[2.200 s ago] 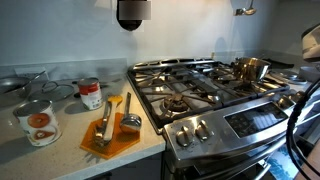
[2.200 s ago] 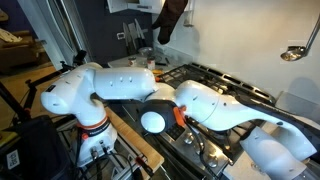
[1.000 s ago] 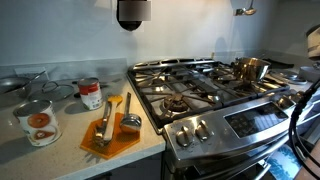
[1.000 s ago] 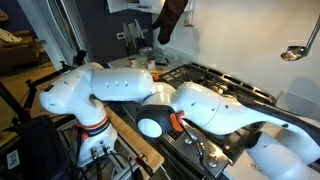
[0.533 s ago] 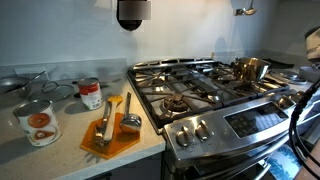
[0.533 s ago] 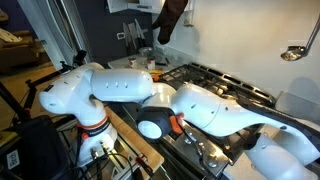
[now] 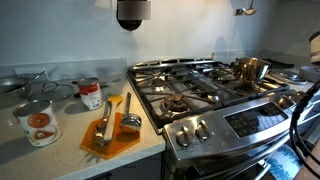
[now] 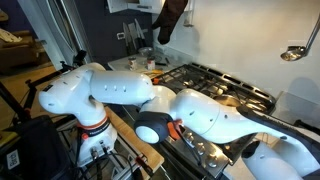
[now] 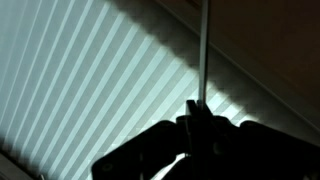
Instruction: Pick up the silver utensil from the silver pot and put it in the gray bowl
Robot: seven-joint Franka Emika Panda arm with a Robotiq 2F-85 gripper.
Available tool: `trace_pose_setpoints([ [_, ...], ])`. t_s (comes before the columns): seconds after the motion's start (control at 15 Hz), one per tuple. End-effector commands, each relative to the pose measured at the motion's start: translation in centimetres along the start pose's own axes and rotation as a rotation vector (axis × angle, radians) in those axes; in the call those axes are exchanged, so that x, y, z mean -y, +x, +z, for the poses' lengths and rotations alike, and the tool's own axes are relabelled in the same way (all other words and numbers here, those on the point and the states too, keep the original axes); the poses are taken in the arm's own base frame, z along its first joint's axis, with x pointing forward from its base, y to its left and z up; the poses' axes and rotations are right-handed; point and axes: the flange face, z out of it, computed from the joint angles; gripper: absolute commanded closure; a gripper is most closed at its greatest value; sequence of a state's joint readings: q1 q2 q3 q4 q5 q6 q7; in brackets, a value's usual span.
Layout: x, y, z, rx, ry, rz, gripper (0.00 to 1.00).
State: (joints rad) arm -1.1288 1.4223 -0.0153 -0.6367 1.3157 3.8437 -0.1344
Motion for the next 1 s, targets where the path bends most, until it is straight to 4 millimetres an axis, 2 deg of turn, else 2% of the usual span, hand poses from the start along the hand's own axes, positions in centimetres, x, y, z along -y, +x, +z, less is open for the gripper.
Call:
trace_pose_setpoints([
  [0.0, -1.1, 0.1, 0.8, 0.025, -0.022, 0.056, 0.99],
  [0.47, -1.3, 0.1, 2.9, 0.158, -0.011, 0.079, 0.99],
  [0.93, -2.0, 0.7, 3.3, 0.144, -0.020, 0.120, 0.99],
])
